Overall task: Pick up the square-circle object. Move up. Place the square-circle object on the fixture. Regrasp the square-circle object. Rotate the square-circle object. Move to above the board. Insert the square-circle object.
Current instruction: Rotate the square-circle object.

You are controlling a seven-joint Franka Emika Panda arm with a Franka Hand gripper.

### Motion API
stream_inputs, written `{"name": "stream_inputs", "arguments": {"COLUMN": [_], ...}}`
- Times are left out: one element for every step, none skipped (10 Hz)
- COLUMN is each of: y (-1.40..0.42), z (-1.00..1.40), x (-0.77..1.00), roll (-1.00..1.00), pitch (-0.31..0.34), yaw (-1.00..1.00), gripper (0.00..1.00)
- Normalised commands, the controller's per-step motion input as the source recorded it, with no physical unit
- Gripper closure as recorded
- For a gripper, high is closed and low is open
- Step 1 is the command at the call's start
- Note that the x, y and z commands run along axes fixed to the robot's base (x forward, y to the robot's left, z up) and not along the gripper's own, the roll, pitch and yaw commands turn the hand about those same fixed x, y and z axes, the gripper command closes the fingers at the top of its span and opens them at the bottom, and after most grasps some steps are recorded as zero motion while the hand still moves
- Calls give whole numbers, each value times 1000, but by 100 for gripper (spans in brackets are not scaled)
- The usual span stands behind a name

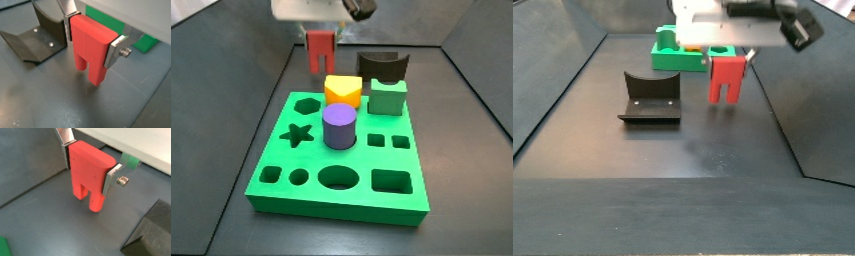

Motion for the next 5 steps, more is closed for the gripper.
{"name": "stream_inputs", "arguments": {"y": [24, 24, 0, 0, 0], "z": [-381, -175, 0, 1000, 1000], "x": [18, 23, 0, 0, -2], "roll": [-152, -150, 48, 48, 48], "pitch": [-58, -48, -29, -25, -23], "yaw": [-41, -42, -41, -41, -41], "gripper": [100, 100, 0, 0, 0]}}
